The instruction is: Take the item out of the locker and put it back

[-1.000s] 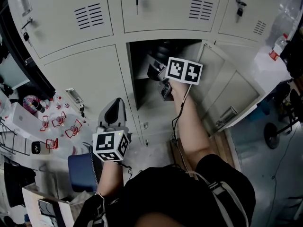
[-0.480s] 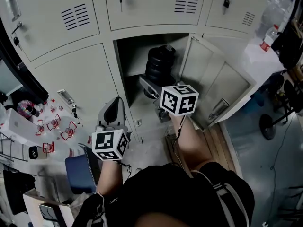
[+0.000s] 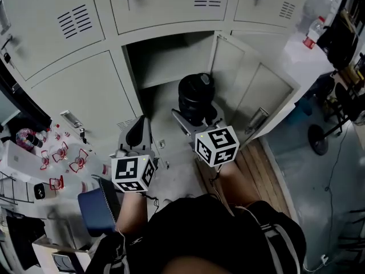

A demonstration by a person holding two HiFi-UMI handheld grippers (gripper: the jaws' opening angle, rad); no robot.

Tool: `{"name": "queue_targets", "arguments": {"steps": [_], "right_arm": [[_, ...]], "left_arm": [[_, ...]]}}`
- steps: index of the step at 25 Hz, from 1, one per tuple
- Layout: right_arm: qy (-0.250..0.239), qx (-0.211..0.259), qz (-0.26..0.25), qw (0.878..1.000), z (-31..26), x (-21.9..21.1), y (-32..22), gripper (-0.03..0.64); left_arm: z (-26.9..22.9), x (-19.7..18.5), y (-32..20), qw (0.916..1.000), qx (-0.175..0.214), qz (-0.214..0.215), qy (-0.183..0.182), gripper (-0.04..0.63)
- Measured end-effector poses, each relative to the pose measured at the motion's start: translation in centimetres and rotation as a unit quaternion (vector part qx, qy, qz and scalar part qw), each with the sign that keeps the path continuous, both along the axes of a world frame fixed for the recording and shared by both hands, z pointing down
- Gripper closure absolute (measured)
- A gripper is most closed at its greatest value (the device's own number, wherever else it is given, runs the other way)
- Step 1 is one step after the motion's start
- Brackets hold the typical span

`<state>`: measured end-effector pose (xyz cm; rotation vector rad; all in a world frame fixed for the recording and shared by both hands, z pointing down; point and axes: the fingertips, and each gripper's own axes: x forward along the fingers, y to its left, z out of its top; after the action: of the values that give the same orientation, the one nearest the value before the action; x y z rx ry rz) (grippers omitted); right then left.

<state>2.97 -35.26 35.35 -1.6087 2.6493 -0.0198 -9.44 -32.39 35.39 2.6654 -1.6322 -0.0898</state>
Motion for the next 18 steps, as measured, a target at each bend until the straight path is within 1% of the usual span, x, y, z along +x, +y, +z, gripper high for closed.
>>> {"name": "queue_targets", "arguments": {"steps": [13,16,18], "right_arm": [[-0.015,-0.021,0.005,1.0,1.1,0.6,0.6,0.183],[-0.035,-0.024,-0.009,0.999,0.5,0.2,0.2,0.183],[-0.063,-0.035,-0.027,0.997,-0.1,-0.3,-0.3,0.183]], "left_arm": [[-0.2,0.4,0.5,0.9999,0.002,0.009,-0.006,0.583],[-0.2,0.0,0.5,1.0,0.003,0.004,-0.007,0.583],[-0.3,-0.3,0.5,1.0,0.004,0.0,-0.007,0.583]]}}
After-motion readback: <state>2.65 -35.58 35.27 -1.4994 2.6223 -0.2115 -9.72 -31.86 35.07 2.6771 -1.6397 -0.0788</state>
